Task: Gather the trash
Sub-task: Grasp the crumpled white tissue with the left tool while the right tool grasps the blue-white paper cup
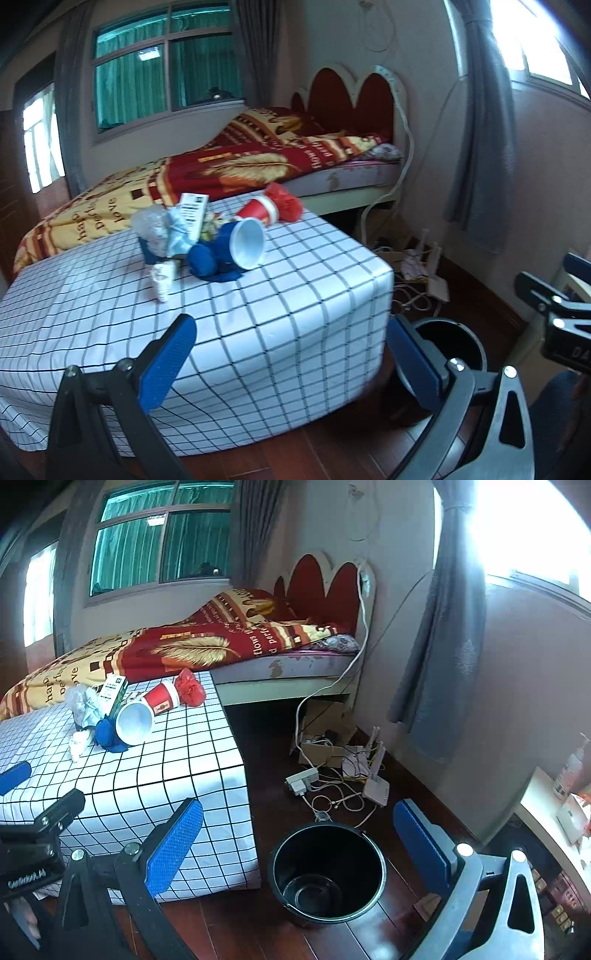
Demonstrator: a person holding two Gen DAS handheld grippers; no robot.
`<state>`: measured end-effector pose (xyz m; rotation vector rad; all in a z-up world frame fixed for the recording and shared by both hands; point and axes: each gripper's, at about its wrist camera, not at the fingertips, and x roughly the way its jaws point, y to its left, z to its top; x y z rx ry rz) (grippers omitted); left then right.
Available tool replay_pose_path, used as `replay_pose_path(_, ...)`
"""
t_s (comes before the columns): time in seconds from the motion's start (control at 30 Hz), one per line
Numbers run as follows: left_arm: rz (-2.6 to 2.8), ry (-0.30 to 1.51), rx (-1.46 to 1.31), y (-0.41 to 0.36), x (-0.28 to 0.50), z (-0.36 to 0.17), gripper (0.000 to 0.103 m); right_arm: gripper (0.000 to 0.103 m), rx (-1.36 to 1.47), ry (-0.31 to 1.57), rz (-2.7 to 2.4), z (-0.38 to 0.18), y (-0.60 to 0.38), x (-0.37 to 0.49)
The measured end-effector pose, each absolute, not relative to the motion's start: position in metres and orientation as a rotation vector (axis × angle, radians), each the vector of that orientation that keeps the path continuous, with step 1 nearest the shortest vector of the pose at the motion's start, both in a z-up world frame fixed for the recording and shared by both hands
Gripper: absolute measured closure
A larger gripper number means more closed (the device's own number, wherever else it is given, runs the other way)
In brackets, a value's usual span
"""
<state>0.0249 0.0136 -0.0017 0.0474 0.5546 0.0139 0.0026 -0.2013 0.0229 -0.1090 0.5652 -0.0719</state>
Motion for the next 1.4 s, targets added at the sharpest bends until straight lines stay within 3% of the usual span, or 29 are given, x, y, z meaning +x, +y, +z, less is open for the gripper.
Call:
replay_pose_path(0.47, 0.132, 0.593, -0.109, 0.107, 0.071, -0.027, 0.0, 0.0, -0.18, 0.594, 0.14, -0.009, -0.139, 0.087)
replay_pose_path(0.83, 0.295, 0.651, -0.059, 0.16, 0.125, -0.055, 0.0, 0.0, -0.194, 0.699, 0.333, -0.05, -0.056, 0.197)
replay_pose_path(0.93, 0.293, 0.66, -0.08, 0.174, 0.142, -0.06, 0.006, 0.002, -0.202, 0.729, 0.365, -0.059, -0.037, 0.232)
replay_pose_path(1.03, 0.268, 0.685, -0.106, 0.186, 0.161, -0.067, 0.018, 0.011, -0.202, 0.761, 0.407, -0.066, -0.022, 0.26)
replay_pose_path(1.1, 0.263, 0.693, -0.116, 0.19, 0.169, -0.071, 0.02, 0.02, -0.217, 0.773, 0.428, -0.069, -0.011, 0.274)
replay_pose_path(1.27, 0.242, 0.724, -0.139, 0.196, 0.185, -0.08, 0.032, 0.024, -0.244, 0.818, 0.496, -0.08, 0.014, 0.309)
replay_pose_path(1.33, 0.223, 0.729, -0.144, 0.196, 0.19, -0.081, 0.04, 0.033, -0.249, 0.833, 0.524, -0.084, 0.022, 0.318)
replay_pose_path(1.4, 0.207, 0.741, -0.14, 0.195, 0.194, -0.083, 0.048, 0.054, -0.249, 0.845, 0.54, -0.085, 0.025, 0.321)
